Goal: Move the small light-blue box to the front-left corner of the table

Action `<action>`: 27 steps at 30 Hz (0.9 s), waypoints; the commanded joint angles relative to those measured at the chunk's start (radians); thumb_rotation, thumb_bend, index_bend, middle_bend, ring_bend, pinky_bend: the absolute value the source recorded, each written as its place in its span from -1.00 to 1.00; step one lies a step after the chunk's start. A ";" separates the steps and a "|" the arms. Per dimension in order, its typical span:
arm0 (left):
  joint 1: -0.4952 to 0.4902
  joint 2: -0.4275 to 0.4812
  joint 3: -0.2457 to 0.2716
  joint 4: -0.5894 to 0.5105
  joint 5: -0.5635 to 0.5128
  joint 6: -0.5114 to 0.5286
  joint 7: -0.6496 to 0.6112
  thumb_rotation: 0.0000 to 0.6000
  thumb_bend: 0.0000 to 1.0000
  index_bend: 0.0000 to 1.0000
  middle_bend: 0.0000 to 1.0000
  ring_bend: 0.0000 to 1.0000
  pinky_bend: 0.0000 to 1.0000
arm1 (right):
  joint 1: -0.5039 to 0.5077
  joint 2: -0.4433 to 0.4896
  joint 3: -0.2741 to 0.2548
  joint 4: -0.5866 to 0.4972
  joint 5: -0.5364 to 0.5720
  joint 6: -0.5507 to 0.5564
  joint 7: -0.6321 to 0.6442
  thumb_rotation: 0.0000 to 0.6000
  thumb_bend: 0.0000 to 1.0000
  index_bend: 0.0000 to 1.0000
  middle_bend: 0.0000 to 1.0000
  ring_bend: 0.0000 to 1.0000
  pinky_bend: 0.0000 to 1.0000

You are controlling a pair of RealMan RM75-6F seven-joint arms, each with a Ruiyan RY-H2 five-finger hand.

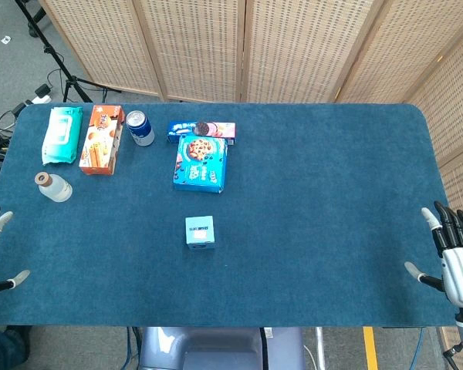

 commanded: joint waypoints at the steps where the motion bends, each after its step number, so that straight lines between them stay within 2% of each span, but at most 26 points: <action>1: 0.001 0.000 0.000 0.001 0.000 0.001 -0.002 1.00 -0.95 -1.00 -1.00 -1.00 -1.00 | 0.000 -0.003 0.002 0.001 0.001 0.002 -0.004 1.00 -1.00 -1.00 -1.00 -1.00 -1.00; 11: 0.000 -0.007 0.002 0.008 0.011 0.003 -0.002 1.00 -0.92 -1.00 -1.00 -1.00 -1.00 | 0.002 -0.001 0.002 -0.002 -0.002 0.001 0.002 1.00 -1.00 -1.00 -1.00 -1.00 -1.00; 15: -0.027 -0.011 0.004 -0.009 0.061 -0.017 -0.041 1.00 -0.89 -1.00 -1.00 -1.00 -1.00 | 0.002 0.003 0.005 -0.004 0.006 -0.002 0.013 1.00 -1.00 -1.00 -1.00 -1.00 -1.00; 19: -0.086 -0.031 -0.018 -0.032 0.131 -0.040 -0.034 1.00 -0.90 -1.00 -1.00 -1.00 -1.00 | 0.006 0.005 0.008 -0.001 0.015 -0.014 0.021 1.00 -1.00 -1.00 -1.00 -1.00 -1.00; 23: -0.188 -0.077 -0.058 -0.072 0.147 -0.141 -0.046 1.00 -0.91 -1.00 -1.00 -1.00 -1.00 | 0.007 0.009 0.010 -0.001 0.019 -0.015 0.031 1.00 -1.00 -1.00 -1.00 -1.00 -1.00; 27: -0.286 -0.153 -0.099 -0.079 0.077 -0.276 -0.047 1.00 -0.93 -1.00 -1.00 -1.00 -1.00 | 0.006 0.013 0.013 0.001 0.026 -0.016 0.047 1.00 -1.00 -1.00 -1.00 -1.00 -1.00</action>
